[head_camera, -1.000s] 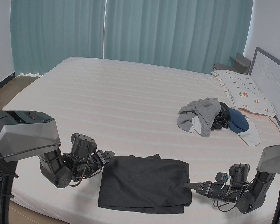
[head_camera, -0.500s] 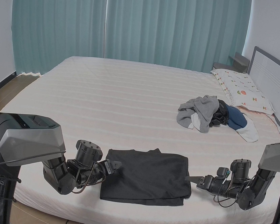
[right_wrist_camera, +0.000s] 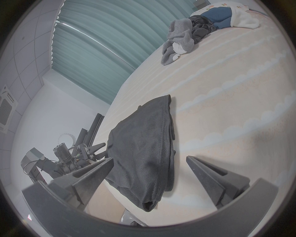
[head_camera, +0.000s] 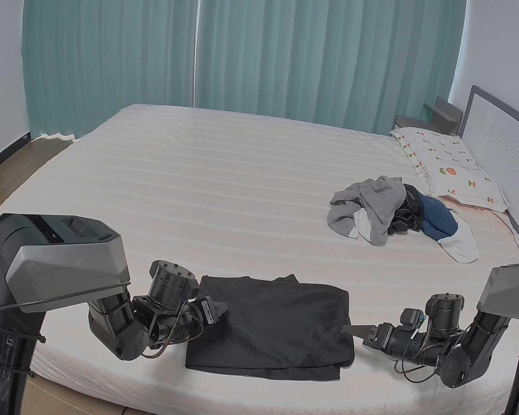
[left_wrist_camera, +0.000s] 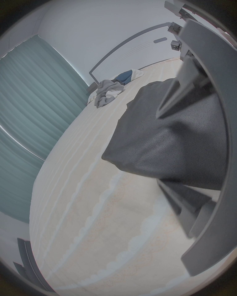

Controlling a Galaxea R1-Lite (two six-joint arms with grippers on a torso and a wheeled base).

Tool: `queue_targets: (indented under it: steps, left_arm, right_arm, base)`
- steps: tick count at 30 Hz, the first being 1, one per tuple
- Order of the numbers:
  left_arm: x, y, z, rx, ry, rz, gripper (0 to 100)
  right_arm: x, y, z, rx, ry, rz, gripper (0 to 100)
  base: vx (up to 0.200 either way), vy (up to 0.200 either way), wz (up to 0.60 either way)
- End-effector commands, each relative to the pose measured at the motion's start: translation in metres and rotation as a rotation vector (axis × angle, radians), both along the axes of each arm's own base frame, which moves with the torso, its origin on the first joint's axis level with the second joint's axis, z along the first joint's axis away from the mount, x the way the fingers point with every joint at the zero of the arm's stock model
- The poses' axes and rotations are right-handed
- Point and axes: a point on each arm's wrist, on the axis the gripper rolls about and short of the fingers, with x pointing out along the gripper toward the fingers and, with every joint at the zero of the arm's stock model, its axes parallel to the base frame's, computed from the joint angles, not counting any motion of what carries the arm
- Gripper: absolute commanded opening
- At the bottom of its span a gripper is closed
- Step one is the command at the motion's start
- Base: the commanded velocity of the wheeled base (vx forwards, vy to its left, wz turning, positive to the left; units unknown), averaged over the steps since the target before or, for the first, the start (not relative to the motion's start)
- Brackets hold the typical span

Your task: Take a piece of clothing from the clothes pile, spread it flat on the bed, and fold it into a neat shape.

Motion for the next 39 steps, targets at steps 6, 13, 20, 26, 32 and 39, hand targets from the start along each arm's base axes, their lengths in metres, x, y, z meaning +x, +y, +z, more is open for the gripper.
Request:
queue_targets:
  steps: [6, 13, 20, 26, 32, 39]
  left_arm:
    - [0.002, 0.005, -0.001, -0.005, 0.003, 0.021, 0]
    - [0.003, 0.011, 0.0, -0.006, 0.0, 0.037, 0]
    - [0.003, 0.014, 0.001, -0.009, -0.014, 0.046, 0]
    - [0.004, 0.015, 0.002, -0.012, -0.016, 0.051, 0]
    - [0.004, 0.015, 0.003, -0.021, -0.014, 0.056, 0]
    - [0.001, 0.016, 0.003, -0.019, -0.008, 0.056, 0]
  right_arm:
    - [0.001, -0.002, 0.0, 0.001, -0.002, -0.006, 100]
    - [0.001, -0.003, 0.0, 0.001, -0.003, -0.009, 100]
    - [0.002, -0.004, 0.0, 0.003, -0.005, -0.013, 100]
    - [0.002, -0.006, 0.0, 0.001, -0.003, -0.018, 100]
    - [0.003, -0.007, 0.0, 0.003, -0.005, -0.023, 100]
    - [0.003, -0.007, 0.0, 0.004, -0.007, -0.022, 100]
  base:
    - [0.0, 0.0, 0.0]
    - [0.0, 0.0, 0.0]
    - [0.0, 0.0, 0.0]
    - [0.0, 0.0, 0.0]
    - [0.0, 0.0, 0.0]
    - [0.0, 0.2, 0.0]
